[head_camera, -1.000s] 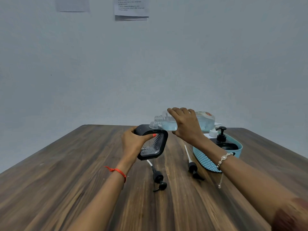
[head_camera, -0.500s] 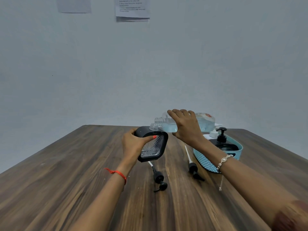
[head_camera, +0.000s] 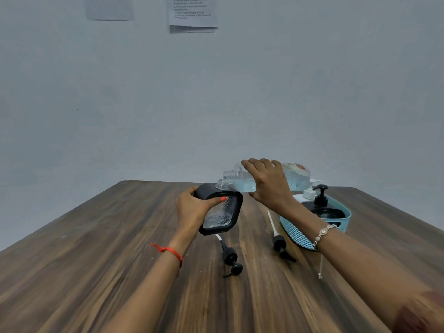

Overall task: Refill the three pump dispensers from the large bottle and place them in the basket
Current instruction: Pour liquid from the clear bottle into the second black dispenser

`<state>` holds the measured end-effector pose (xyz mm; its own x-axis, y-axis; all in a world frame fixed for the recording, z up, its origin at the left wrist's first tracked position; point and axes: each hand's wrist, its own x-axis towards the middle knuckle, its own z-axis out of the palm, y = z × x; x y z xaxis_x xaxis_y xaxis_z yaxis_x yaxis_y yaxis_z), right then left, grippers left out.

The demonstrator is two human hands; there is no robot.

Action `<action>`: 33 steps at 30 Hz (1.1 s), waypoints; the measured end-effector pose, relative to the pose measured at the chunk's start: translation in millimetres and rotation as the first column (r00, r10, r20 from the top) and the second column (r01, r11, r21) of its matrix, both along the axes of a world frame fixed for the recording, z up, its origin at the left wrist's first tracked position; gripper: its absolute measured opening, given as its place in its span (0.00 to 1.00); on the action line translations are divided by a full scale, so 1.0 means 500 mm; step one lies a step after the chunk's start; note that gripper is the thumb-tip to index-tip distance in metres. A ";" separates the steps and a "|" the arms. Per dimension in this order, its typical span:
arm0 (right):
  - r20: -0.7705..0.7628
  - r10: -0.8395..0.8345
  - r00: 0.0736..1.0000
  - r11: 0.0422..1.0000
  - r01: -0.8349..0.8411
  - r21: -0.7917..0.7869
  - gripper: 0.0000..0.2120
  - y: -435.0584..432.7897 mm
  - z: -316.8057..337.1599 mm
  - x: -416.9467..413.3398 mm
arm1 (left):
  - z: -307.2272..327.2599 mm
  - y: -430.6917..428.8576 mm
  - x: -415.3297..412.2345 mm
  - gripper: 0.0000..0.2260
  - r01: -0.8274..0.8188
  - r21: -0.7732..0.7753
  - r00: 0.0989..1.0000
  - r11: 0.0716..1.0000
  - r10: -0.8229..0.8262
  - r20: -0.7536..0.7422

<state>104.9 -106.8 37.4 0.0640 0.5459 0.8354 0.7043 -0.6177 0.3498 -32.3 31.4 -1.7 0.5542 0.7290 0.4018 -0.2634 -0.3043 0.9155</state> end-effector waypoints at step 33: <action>-0.006 -0.016 1.000 1.000 0.016 -0.021 0.39 -0.003 -0.004 -0.004 | -0.007 0.001 -0.002 0.18 0.014 -0.028 1.000 1.000 -0.015 -0.010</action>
